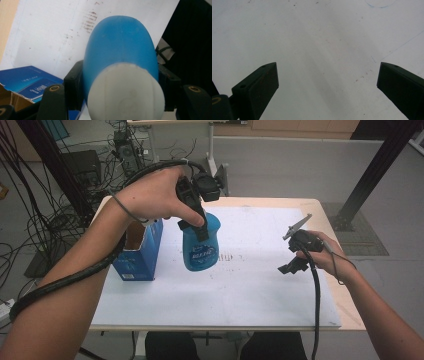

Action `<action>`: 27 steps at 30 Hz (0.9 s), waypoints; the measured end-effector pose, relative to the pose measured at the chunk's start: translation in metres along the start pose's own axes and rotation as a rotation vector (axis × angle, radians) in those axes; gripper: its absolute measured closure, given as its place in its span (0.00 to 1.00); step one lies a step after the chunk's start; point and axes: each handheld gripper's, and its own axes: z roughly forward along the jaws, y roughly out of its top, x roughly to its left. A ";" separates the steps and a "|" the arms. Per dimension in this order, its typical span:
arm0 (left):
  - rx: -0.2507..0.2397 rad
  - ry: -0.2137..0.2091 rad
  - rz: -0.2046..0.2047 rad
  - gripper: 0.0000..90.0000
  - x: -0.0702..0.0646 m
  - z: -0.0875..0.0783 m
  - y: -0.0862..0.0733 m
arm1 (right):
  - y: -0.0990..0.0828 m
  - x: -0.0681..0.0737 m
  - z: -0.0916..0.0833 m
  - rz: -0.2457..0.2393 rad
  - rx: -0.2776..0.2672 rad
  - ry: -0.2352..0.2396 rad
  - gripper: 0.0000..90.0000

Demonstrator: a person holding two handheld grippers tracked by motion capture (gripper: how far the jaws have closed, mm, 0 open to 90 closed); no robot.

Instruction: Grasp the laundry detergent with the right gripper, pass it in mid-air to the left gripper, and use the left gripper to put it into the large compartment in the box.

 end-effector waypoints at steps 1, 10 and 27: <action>0.000 -0.002 -0.013 0.42 0.001 -0.001 0.000 | 0.000 0.000 0.000 0.003 0.001 -0.001 0.04; -0.017 0.031 -0.147 0.42 0.011 -0.013 -0.001 | -0.002 -0.001 0.003 0.015 -0.013 -0.004 0.04; -0.044 0.100 -0.325 0.42 0.042 -0.037 -0.006 | -0.001 0.000 0.008 0.029 -0.042 -0.005 0.04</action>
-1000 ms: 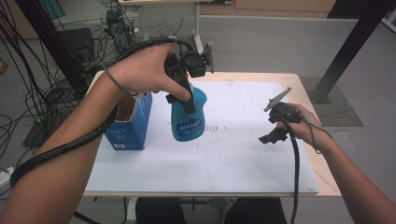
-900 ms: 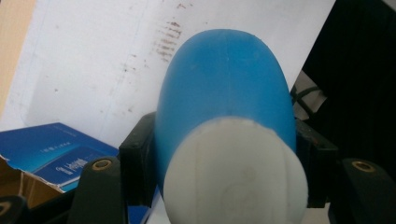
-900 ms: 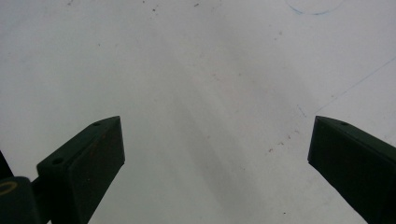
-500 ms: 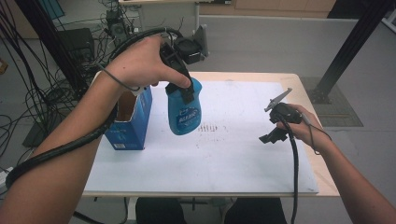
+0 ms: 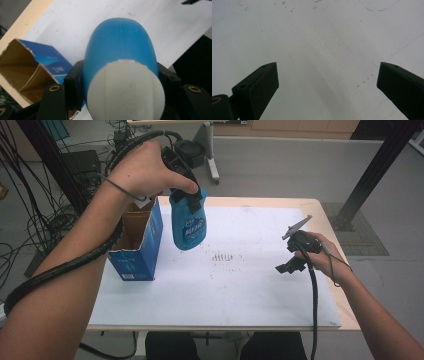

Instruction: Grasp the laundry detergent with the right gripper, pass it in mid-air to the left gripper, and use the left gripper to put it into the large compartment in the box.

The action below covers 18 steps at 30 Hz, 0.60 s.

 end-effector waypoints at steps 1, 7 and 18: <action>-0.006 0.003 -0.021 0.42 0.004 -0.001 0.000 | 0.000 0.000 0.000 -0.005 -0.001 -0.002 0.04; -0.027 0.006 -0.102 0.42 0.024 -0.007 -0.006 | -0.001 0.000 0.001 0.007 -0.015 0.002 0.04; -0.040 0.064 -0.291 0.42 0.067 -0.009 -0.025 | -0.003 0.000 0.002 0.016 -0.027 0.002 0.04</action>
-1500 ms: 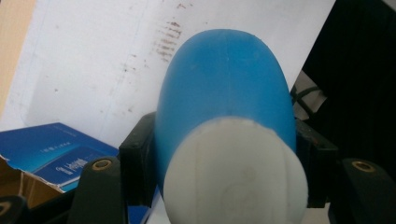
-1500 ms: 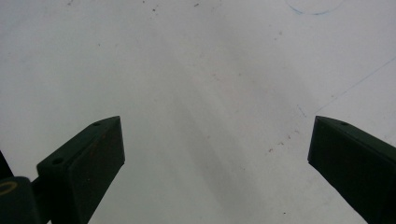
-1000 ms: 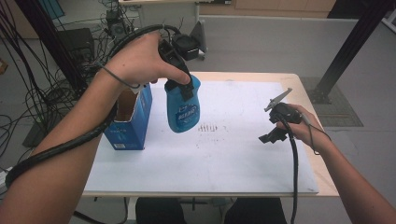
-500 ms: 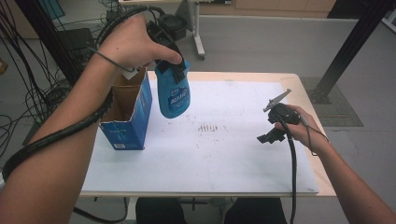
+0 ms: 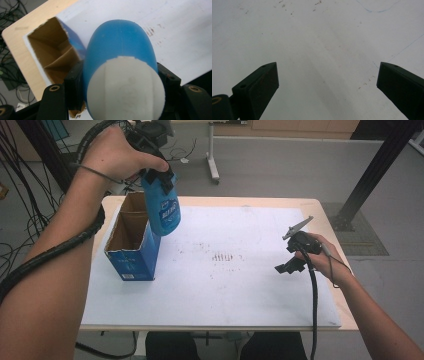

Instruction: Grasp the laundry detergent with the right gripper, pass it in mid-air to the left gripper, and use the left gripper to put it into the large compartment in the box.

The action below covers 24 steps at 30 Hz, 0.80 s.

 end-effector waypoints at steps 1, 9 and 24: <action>-0.003 0.002 -0.018 0.42 0.005 0.000 -0.001 | 0.000 0.000 0.000 -0.001 0.002 0.001 0.04; -0.003 0.028 -0.121 0.42 0.034 0.002 -0.009 | -0.001 -0.001 0.001 0.004 -0.004 0.005 0.04; 0.013 0.102 -0.299 0.42 0.075 0.008 -0.023 | -0.002 0.000 0.002 0.009 -0.013 0.017 0.04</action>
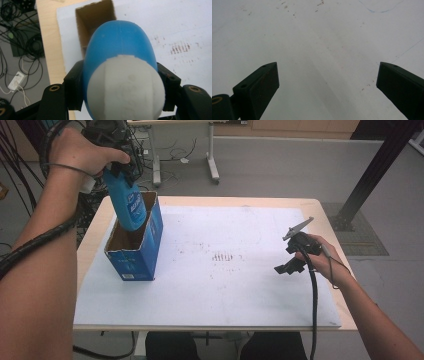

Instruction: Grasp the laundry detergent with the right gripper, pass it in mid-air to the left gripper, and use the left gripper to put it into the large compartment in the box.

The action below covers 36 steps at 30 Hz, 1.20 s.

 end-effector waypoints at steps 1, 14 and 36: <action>0.007 0.007 -0.009 0.42 0.002 0.002 0.000 | 0.000 0.000 0.000 0.000 -0.001 0.000 0.04; 0.035 0.008 -0.057 0.42 0.014 0.023 -0.003 | -0.002 -0.002 0.001 0.005 0.002 0.002 0.04; 0.091 -0.010 -0.073 0.42 0.017 0.067 -0.015 | -0.002 -0.001 0.004 0.010 -0.001 0.009 0.04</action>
